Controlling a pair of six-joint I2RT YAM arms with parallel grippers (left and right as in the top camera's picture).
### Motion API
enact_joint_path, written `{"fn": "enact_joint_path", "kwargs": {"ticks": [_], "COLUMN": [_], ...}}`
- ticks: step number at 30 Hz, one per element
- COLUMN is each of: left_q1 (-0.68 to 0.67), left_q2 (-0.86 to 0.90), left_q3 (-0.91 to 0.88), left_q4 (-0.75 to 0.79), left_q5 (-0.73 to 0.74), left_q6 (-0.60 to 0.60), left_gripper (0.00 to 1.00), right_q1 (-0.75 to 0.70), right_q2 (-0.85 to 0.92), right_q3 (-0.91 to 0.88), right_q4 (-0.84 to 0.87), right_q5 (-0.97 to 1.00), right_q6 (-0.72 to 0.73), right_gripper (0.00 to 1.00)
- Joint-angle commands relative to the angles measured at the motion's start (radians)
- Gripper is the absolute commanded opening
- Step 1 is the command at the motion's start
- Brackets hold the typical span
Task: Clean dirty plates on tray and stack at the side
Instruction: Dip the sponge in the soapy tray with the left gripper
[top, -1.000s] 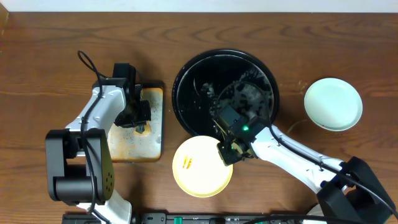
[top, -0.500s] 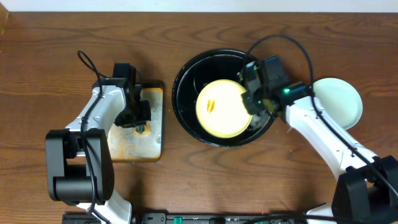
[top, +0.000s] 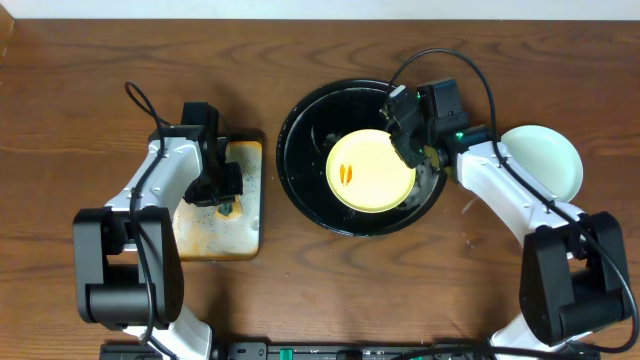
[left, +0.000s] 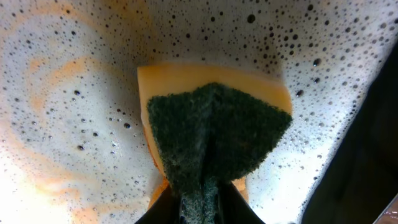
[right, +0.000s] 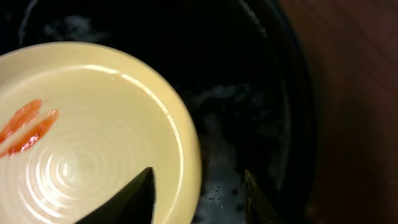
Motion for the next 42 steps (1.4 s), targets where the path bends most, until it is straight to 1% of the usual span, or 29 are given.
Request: {"fn": "enact_joint_path", "kwargs": {"ticks": [1,3,4,6,8,9,11,13,14,16,18,20,22,26,29,32,34,38,42], "left_q1": [0.001,0.0,0.001,0.001,0.001,0.001,0.001,0.001,0.001,0.002,0.002,0.002,0.002,0.002,0.002,0.002,0.002,0.002,0.002], "left_q2": [-0.002,-0.002,-0.002,-0.002,-0.002,-0.002,-0.003,-0.009,-0.013,-0.025,-0.024,-0.018,-0.007,0.007,0.01,0.01,0.01,0.004,-0.03], "left_q3": [-0.005,-0.005,-0.005,-0.005,-0.005,-0.005,-0.002,0.016,0.026,0.039,0.038,0.024,-0.006,-0.061,-0.111,-0.159,-0.188,-0.187,-0.104], "left_q4": [-0.003,-0.003,-0.002,0.001,0.006,0.011,0.016,0.0,-0.013,-0.025,-0.016,0.023,0.084,0.163,0.208,0.254,0.283,0.262,0.128], "left_q5": [-0.002,-0.002,-0.002,-0.001,-0.002,-0.002,0.007,0.055,0.052,0.027,-0.006,-0.06,-0.07,-0.07,-0.069,-0.065,-0.062,-0.061,-0.055], "left_q6": [0.006,0.006,0.006,0.006,0.006,0.006,-0.007,-0.008,-0.008,-0.01,-0.009,-0.009,-0.009,-0.009,-0.009,-0.01,-0.013,-0.018,-0.028], "left_gripper": [0.17,0.17,0.17,0.17,0.17,0.23,0.25,0.25,0.25,0.3,0.32,0.32,0.4,0.4,0.25,0.19,0.08,0.07,0.07], "right_q1": [-0.007,-0.014,-0.019,-0.018,-0.011,-0.006,0.005,0.015,0.017,0.017,0.017,0.017,0.017,0.017,0.016,0.013,0.013,0.013,0.013], "right_q2": [-0.044,-0.068,-0.074,-0.074,-0.068,-0.068,-0.069,-0.071,-0.073,-0.077,-0.083,-0.091,-0.097,-0.101,-0.101,-0.101,-0.101,-0.101,-0.101], "right_q3": [0.023,0.023,0.023,0.022,0.019,0.019,0.019,0.019,0.019,0.019,0.019,0.019,0.019,0.019,0.019,0.019,0.019,0.019,0.019], "right_q4": [-0.039,-0.102,-0.161,-0.229,-0.285,-0.314,-0.335,-0.335,-0.334,-0.335,-0.335,-0.335,-0.332,-0.331,-0.331,-0.331,-0.331,-0.332,-0.332], "right_q5": [0.067,0.015,-0.054,-0.165,-0.257,-0.277,-0.284,-0.284,-0.284,-0.284,-0.284,-0.284,-0.283,-0.283,-0.283,-0.283,-0.283,-0.283,-0.283], "right_q6": [0.199,0.322,0.387,0.439,0.439,0.429,0.421,0.42,0.42,0.421,0.41,0.396,0.386,0.387,0.387,0.387,0.387,0.387,0.387], "right_gripper": [0.5,0.5,0.5,0.5,0.49,0.47,0.45,0.45,0.45,0.46,0.46,0.46,0.46,0.46,0.46,0.45,0.45,0.45,0.45]}}
